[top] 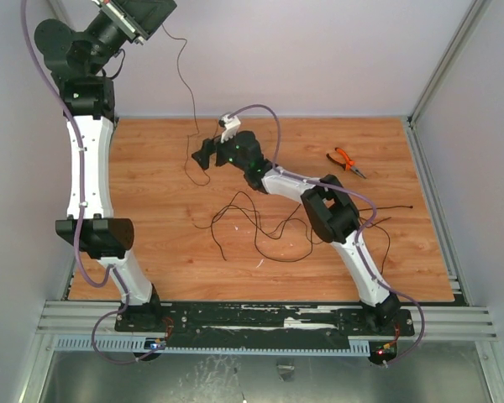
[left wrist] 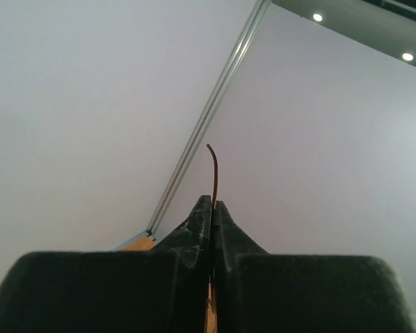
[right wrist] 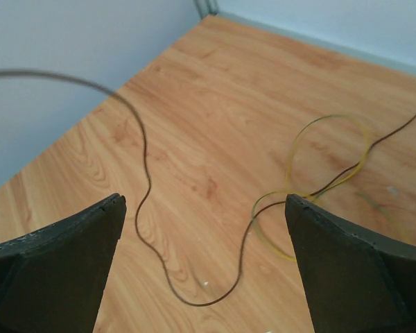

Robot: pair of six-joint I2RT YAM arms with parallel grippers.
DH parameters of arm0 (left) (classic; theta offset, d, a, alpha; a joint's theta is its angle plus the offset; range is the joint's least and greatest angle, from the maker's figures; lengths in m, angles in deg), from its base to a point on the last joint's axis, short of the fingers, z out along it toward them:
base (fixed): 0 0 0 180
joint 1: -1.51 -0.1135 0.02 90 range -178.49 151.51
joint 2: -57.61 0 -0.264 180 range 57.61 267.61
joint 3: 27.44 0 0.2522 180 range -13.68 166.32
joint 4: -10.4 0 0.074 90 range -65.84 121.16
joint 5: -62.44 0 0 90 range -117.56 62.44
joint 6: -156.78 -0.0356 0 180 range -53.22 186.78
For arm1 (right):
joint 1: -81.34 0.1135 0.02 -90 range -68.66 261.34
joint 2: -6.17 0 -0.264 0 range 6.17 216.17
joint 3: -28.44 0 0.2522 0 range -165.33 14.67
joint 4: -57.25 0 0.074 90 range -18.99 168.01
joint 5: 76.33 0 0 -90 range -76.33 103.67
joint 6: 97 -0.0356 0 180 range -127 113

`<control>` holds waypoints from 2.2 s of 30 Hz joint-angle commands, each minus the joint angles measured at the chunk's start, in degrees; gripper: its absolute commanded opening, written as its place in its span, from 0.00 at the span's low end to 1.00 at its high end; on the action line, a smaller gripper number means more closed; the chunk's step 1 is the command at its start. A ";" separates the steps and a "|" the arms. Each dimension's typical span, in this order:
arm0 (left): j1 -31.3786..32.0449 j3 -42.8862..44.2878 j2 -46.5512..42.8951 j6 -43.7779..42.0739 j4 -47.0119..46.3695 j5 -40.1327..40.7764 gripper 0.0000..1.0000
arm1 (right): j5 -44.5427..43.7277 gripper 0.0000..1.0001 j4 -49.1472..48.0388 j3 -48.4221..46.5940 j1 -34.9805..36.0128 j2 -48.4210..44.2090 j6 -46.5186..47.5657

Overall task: Zip-tie the wires
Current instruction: Straighten the cable at the center of the board.

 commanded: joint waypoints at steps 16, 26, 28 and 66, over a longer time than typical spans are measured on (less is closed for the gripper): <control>-2.32 -0.91 -2.50 4.80 -5.85 -1.15 0.00 | 0.00 0.96 6.65 -13.88 5.57 13.39 -5.55; -6.49 -2.64 -3.97 7.76 -8.98 -1.93 0.00 | -2.17 0.38 9.03 -17.32 5.63 14.78 -2.60; -7.93 -3.74 -4.56 8.94 -10.42 -2.29 0.00 | -2.45 0.21 9.92 -19.84 5.51 15.05 -1.73; -20.30 -38.61 -23.66 9.41 -21.44 -0.22 0.00 | -6.46 0.00 39.29 -17.27 -9.01 -29.55 6.24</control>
